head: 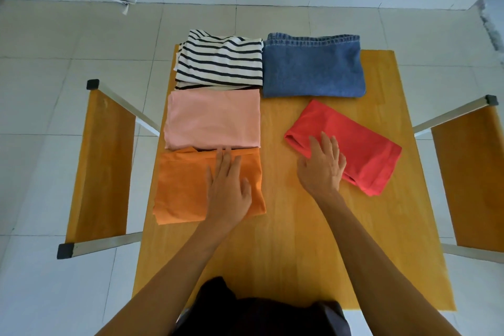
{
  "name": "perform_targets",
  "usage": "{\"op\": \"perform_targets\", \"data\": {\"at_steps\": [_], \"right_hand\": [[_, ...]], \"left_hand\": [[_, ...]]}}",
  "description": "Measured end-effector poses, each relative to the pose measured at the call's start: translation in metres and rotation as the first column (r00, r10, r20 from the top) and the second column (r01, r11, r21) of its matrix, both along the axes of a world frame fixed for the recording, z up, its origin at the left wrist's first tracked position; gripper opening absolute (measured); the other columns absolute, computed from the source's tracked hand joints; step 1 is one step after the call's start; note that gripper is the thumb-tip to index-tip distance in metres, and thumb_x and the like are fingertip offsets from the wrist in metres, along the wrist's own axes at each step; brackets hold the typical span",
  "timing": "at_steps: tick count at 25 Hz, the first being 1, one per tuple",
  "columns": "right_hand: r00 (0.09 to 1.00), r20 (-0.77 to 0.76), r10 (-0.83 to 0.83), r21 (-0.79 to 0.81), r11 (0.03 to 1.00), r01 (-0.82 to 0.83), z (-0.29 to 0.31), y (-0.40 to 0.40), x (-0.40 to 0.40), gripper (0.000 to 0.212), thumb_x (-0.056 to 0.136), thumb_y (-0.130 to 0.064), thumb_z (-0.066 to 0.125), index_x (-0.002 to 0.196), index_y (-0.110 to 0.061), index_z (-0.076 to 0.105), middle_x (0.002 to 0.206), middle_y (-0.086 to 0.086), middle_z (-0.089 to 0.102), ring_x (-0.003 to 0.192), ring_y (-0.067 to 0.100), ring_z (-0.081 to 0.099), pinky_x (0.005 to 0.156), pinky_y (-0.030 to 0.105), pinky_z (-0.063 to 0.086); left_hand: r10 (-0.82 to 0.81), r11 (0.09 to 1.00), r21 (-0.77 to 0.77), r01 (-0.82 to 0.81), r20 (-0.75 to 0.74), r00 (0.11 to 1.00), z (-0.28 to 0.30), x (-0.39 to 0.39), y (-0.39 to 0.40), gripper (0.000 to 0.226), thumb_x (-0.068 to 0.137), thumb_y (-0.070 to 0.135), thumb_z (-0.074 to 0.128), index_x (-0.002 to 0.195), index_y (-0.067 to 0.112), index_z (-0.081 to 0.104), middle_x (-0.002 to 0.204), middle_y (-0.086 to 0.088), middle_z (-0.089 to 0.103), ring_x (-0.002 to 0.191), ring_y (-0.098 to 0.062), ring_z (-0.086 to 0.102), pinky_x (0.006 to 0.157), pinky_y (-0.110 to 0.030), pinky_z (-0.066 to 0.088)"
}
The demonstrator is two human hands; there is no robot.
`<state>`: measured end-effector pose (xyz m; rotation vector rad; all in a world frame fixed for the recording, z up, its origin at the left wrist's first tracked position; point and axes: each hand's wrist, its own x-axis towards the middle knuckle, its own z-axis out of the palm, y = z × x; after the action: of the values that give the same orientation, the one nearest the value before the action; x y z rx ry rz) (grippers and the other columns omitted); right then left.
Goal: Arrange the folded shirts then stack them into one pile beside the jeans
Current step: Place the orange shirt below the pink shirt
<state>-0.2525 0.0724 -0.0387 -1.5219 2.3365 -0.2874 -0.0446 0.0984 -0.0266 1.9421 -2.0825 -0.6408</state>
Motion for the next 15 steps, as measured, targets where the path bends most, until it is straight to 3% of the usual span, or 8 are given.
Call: {"op": "perform_targets", "data": {"at_steps": [2, 4, 9, 12, 15], "right_hand": [[0.993, -0.051, 0.104, 0.157, 0.983, -0.095, -0.016, 0.012, -0.015, 0.068, 0.095, -0.032, 0.055, 0.155, -0.022, 0.026, 0.167, 0.003, 0.015, 0.154, 0.026, 0.009, 0.121, 0.056, 0.011], [0.982, -0.083, 0.167, 0.137, 0.978, -0.155, -0.028, 0.026, -0.017, 0.071, 0.096, -0.037, 0.053, 0.157, -0.023, 0.020, 0.167, 0.004, 0.012, 0.154, 0.027, 0.010, 0.122, 0.055, 0.010], [0.984, -0.099, 0.150, 0.053, 0.988, -0.145, -0.017, 0.064, 0.000, 0.057, 0.088, -0.035, 0.064, 0.141, -0.020, 0.051, 0.153, 0.006, 0.044, 0.140, 0.030, 0.042, 0.114, 0.056, 0.029], [0.986, -0.051, 0.160, -0.025, 0.987, -0.161, -0.006, 0.106, 0.011, 0.032, 0.086, -0.033, 0.067, 0.116, -0.022, 0.066, 0.131, -0.001, 0.062, 0.119, 0.024, 0.058, 0.103, 0.051, 0.040], [0.995, 0.102, 0.021, -0.114, 0.993, -0.009, 0.007, 0.129, 0.002, 0.012, 0.089, -0.028, 0.066, 0.098, -0.022, 0.071, 0.114, -0.004, 0.068, 0.105, 0.022, 0.061, 0.092, 0.044, 0.041]], "left_hand": [[-0.061, 0.998, 0.005, 0.061, -0.038, 0.997, 0.001, -0.017, 0.002, 0.050, 0.095, 0.021, 0.050, 0.144, 0.014, 0.042, 0.163, -0.006, 0.020, 0.153, -0.019, 0.002, 0.123, -0.046, 0.006], [-0.112, 0.993, 0.020, 0.114, -0.056, 0.992, 0.000, -0.029, 0.005, 0.050, 0.094, 0.017, 0.050, 0.143, 0.012, 0.044, 0.161, -0.008, 0.026, 0.152, -0.021, 0.008, 0.123, -0.043, 0.007], [-0.163, 0.980, 0.081, 0.183, -0.207, 0.965, 0.005, -0.053, 0.014, 0.051, 0.097, 0.015, 0.047, 0.147, 0.010, 0.039, 0.158, -0.008, 0.032, 0.150, -0.019, 0.019, 0.122, -0.035, 0.018], [0.008, 0.950, 0.294, 0.101, -0.348, 0.937, 0.009, -0.067, 0.016, 0.052, 0.100, 0.023, 0.045, 0.150, 0.013, 0.033, 0.155, -0.005, 0.037, 0.143, -0.018, 0.034, 0.117, -0.034, 0.030], [0.201, 0.900, 0.435, -0.037, -0.338, 0.919, 0.004, -0.079, 0.018, 0.058, 0.098, 0.031, 0.048, 0.150, 0.010, 0.032, 0.151, -0.010, 0.040, 0.137, -0.023, 0.043, 0.112, -0.041, 0.038]]}}
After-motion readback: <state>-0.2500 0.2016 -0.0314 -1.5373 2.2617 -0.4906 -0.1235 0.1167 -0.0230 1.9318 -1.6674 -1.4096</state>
